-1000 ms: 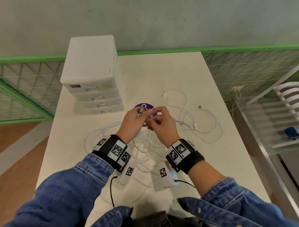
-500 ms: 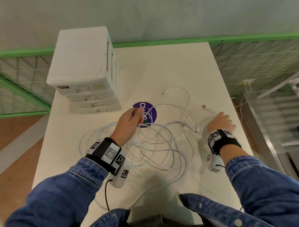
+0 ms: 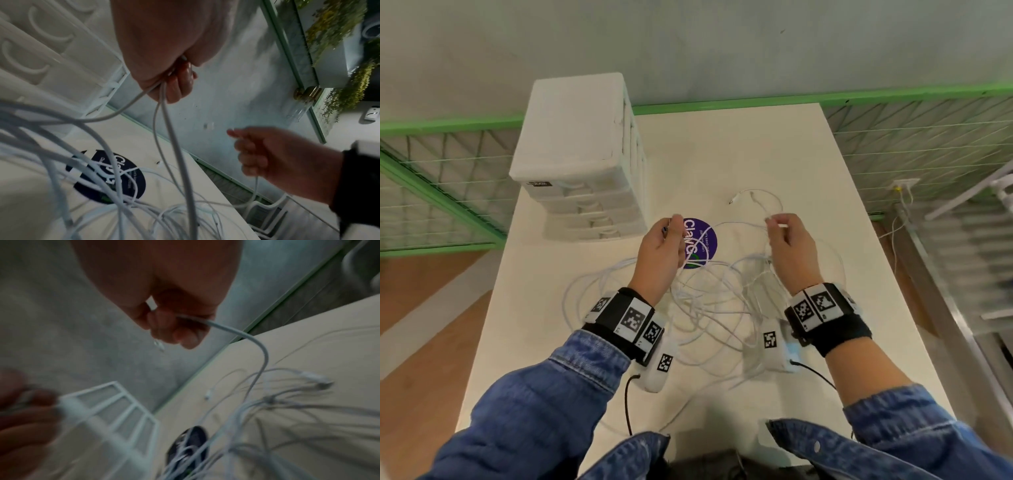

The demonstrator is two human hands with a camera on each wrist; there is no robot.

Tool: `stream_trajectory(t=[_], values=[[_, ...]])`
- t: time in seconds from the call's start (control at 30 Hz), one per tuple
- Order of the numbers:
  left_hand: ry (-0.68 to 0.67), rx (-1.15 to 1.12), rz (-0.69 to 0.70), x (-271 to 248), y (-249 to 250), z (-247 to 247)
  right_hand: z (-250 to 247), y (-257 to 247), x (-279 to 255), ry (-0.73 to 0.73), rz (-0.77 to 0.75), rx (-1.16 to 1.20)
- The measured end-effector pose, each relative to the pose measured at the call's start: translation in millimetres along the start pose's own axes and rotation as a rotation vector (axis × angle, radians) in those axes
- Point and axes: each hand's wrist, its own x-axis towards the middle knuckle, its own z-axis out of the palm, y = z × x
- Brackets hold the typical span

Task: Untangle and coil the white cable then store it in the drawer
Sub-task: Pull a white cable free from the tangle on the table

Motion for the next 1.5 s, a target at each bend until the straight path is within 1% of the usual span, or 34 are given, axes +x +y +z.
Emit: stream_trajectory(t=[0.07,0.1,0.17,0.23,0.33,0.43,0.6,0.7,0.8,0.87,0.9,0.97,1.03,1.1,1.17,1.23,1.3,1.37,1.5], values=[[0.033,-0.046,0.026,-5,9,-2,11,-31,-22,-0.141,-0.055,0.177],[0.037,-0.071,0.042,-8,14,-3,16,-43,-32,-0.222,-0.096,0.212],[0.021,-0.070,0.065,-16,27,-5,27,-59,-50,-0.353,-0.181,0.200],[0.000,0.011,0.084,-26,38,-8,34,-67,-62,-0.425,-0.228,0.185],[-0.006,0.063,0.134,-39,46,-16,38,-71,-75,-0.422,-0.257,0.234],[-0.013,0.008,0.157,-51,54,-26,38,-72,-87,-0.383,-0.285,0.257],[-0.086,-0.117,0.168,-68,65,-28,33,-74,-106,-0.316,-0.296,0.352],[-0.115,-0.110,0.184,-75,68,-24,25,-72,-109,-0.326,-0.285,0.351],[-0.086,-0.112,0.202,-76,73,-16,20,-72,-103,-0.331,-0.311,0.314],[-0.065,-0.150,0.191,-74,77,-10,20,-72,-96,-0.373,-0.317,0.268],[-0.068,-0.170,0.179,-74,79,-7,20,-74,-93,-0.427,-0.321,0.245],[-0.116,-0.200,0.166,-74,82,1,20,-76,-89,-0.559,-0.360,0.246],[-0.157,-0.189,0.165,-75,86,8,19,-80,-85,-0.647,-0.372,0.342],[-0.178,-0.217,0.157,-74,89,10,17,-82,-81,-0.688,-0.335,0.485],[-0.191,-0.274,0.134,-73,92,10,17,-82,-79,-0.701,-0.313,0.536],[-0.166,-0.283,0.136,-71,93,8,18,-80,-82,-0.710,-0.331,0.488],[-0.138,-0.294,0.158,-68,98,7,19,-79,-85,-0.692,-0.386,0.323],[-0.112,-0.298,0.179,-65,106,4,19,-77,-84,-0.658,-0.453,0.206],[-0.040,-0.369,0.279,-58,120,-11,19,-61,-76,-0.579,-0.525,0.125]])
